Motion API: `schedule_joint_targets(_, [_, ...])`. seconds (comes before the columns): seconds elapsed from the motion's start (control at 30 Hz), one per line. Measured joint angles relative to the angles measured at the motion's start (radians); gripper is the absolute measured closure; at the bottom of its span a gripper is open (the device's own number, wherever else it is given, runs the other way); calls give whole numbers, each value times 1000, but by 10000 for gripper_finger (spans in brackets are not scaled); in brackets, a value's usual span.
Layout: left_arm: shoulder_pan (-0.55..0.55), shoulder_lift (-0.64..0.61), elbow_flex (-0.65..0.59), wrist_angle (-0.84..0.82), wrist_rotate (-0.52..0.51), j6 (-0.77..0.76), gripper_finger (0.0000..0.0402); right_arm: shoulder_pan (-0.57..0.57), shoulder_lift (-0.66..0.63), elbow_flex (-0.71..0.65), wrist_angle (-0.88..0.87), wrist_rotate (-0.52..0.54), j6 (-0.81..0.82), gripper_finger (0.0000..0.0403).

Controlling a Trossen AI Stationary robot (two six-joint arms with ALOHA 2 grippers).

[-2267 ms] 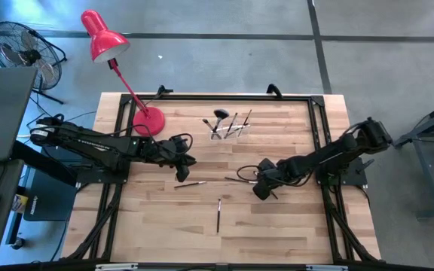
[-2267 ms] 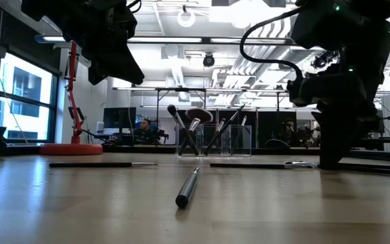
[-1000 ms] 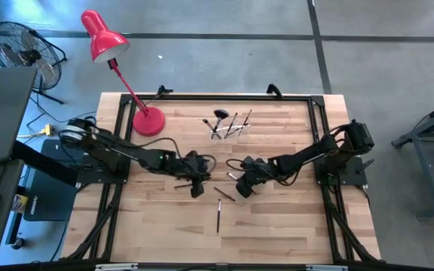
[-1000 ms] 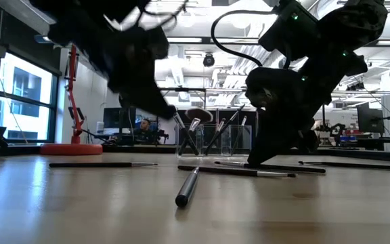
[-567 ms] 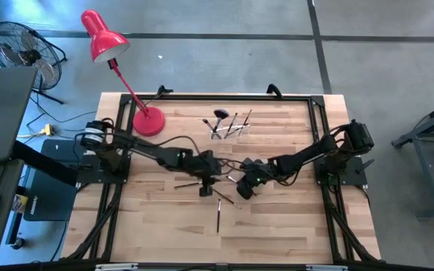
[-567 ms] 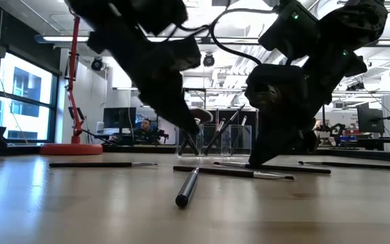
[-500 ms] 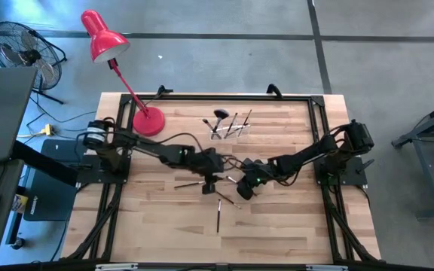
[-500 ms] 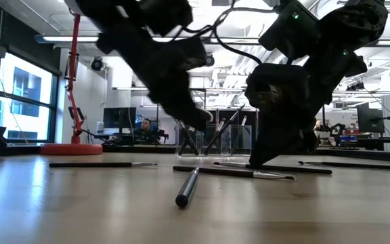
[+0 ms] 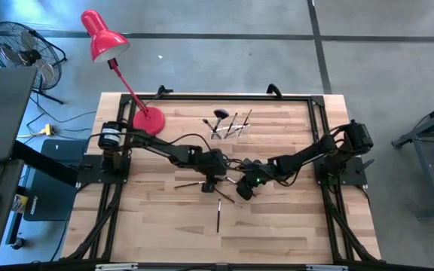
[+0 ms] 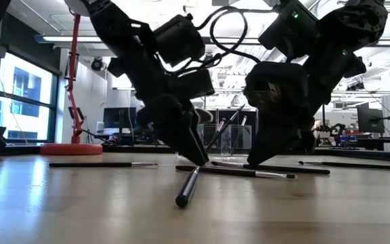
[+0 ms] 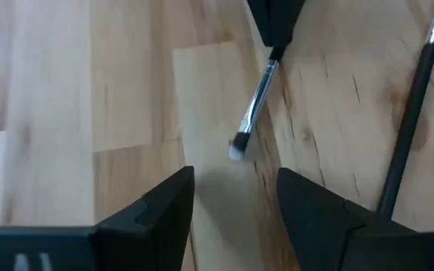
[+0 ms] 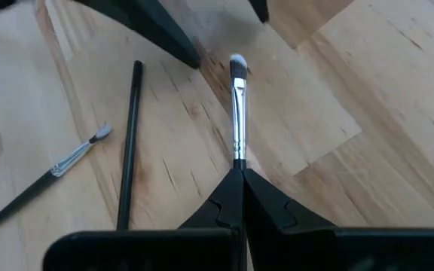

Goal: Put items in baskets/containers
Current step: Put the eyeshadow brush into the transparent organizer

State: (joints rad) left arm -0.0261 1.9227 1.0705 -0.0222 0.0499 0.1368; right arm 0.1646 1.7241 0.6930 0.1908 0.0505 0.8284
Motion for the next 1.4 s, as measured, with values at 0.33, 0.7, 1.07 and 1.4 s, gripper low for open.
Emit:
schedule_joint_targets(0.33, [5, 29, 0, 87, 14, 80, 213, 0, 0, 0, 26, 7, -21, 403])
schedule_joint_targets(0.7, [14, 29, 0, 65, 83, 103, 326, -1, 0, 0, 28, 36, -15, 403])
schedule_joint_targets(1.07, [13, 28, 0, 56, 81, 95, 398, -1, 0, 2, 32, 43, 9, 403])
schedule_joint_targets(1.4, [13, 25, 2, 18, 41, 23, 401, 1, -81, 2, -12, 7, -8, 387])
